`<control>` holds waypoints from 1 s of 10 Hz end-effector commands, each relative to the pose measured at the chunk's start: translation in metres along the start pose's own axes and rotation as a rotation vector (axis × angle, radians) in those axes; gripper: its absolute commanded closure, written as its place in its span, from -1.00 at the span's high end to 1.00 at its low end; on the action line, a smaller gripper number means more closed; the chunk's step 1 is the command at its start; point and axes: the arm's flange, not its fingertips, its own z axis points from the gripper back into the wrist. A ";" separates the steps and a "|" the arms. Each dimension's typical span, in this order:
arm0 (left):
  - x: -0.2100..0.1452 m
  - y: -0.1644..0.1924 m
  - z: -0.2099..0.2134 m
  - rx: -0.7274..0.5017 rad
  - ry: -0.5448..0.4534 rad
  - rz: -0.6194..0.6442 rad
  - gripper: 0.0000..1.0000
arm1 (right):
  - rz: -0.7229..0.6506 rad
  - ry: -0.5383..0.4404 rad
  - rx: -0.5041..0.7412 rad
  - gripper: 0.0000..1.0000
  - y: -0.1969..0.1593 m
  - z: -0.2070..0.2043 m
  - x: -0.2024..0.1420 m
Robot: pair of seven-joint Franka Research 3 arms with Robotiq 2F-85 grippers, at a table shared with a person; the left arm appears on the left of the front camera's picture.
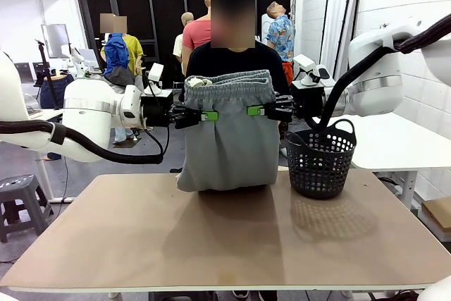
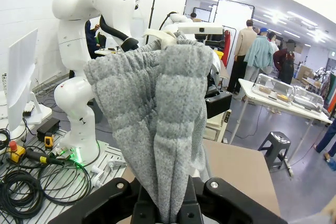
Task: Fold the training pants.
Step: Release the ends of the Training pants and then grab the overlapped ends.
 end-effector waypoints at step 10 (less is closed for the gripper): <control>0.003 -0.001 -0.001 0.000 -0.004 -0.003 -1.00 | 0.004 -0.007 0.006 -1.00 0.004 0.000 0.000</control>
